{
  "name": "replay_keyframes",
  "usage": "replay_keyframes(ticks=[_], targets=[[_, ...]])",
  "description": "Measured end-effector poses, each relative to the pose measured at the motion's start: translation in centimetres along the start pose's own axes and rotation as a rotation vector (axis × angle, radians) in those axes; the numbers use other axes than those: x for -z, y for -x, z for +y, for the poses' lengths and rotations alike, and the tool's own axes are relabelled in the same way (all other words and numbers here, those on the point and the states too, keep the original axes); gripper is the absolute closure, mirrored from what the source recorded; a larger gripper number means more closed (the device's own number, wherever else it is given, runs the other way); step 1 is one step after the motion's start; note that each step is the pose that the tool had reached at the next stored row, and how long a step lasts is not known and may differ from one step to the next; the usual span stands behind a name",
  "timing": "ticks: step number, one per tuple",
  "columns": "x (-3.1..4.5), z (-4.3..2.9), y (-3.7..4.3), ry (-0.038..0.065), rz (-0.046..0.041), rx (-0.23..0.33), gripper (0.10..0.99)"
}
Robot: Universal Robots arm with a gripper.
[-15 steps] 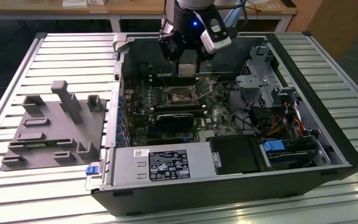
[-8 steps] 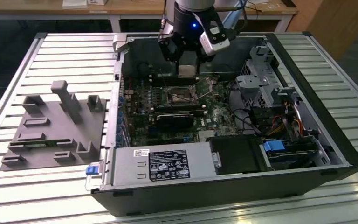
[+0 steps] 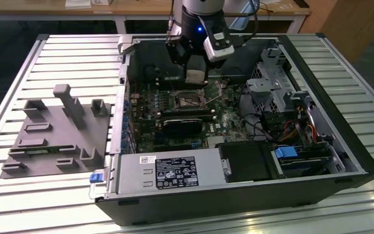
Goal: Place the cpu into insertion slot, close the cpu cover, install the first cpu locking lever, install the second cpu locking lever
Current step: 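Place the cpu into insertion slot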
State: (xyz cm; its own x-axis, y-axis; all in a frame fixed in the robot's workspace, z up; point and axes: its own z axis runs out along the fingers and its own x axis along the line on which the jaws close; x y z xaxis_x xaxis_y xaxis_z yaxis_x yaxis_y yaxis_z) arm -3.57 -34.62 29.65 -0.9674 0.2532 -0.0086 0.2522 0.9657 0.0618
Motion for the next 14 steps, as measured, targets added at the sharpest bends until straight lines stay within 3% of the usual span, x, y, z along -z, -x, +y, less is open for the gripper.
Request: replay_keyframes(ticks=[14], targets=[[-0.94,-0.06,-0.01,-0.002,-0.0158,-0.255,0.549]])
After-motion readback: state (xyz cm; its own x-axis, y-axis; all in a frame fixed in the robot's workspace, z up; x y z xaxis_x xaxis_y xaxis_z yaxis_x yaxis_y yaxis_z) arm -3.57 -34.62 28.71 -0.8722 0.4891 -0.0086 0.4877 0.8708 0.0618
